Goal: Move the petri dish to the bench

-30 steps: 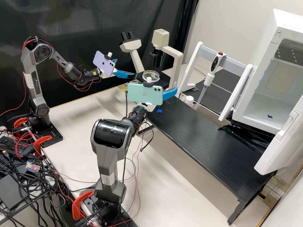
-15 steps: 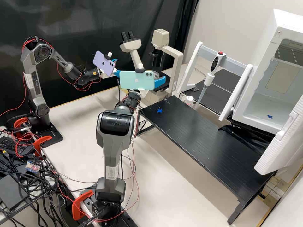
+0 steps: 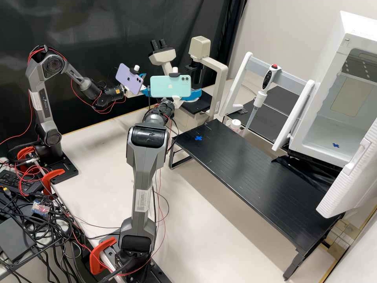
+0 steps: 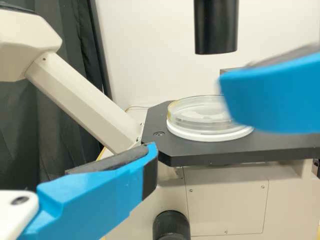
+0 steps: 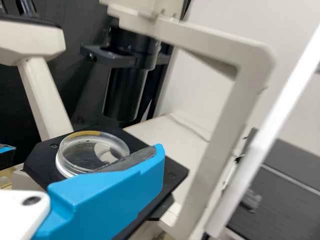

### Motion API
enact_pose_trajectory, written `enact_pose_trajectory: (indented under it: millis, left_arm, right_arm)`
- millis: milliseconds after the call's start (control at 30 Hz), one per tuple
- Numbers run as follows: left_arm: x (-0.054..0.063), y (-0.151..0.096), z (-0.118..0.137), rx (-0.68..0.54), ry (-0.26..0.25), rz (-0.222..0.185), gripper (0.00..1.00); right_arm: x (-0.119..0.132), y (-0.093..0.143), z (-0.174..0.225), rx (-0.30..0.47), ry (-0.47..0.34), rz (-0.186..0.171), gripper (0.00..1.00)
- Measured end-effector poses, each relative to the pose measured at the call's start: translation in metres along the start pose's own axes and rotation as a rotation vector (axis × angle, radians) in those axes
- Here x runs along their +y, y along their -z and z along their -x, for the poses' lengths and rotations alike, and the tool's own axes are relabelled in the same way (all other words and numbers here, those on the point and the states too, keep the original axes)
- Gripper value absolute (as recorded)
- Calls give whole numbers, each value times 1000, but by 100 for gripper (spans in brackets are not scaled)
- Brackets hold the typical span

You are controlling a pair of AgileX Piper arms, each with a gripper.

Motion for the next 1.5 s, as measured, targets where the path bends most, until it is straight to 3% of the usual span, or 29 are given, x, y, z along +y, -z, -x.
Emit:
enact_pose_trajectory:
  millis: [367,533,800,1067,1167,1500]
  left_arm:
    - [0,0,0,0,0,0,100]
    - [0,0,0,0,0,0,100]
    - [0,0,0,0,0,0,100]
    - [0,0,0,3,-1,3,100]
    - [0,0,0,3,-1,3,100]
    - [0,0,0,1,0,1,100]
  right_arm:
    - [-5,7,-46,-61,49,-59,100]
    - [-11,7,-64,-101,73,-53,100]
    - [-28,0,-83,-156,115,-79,100]
    - [-25,-8,-92,-160,154,-138,100]
    - [-23,-9,-93,-149,171,-138,100]
    - [-18,-19,-83,-122,196,-195,100]
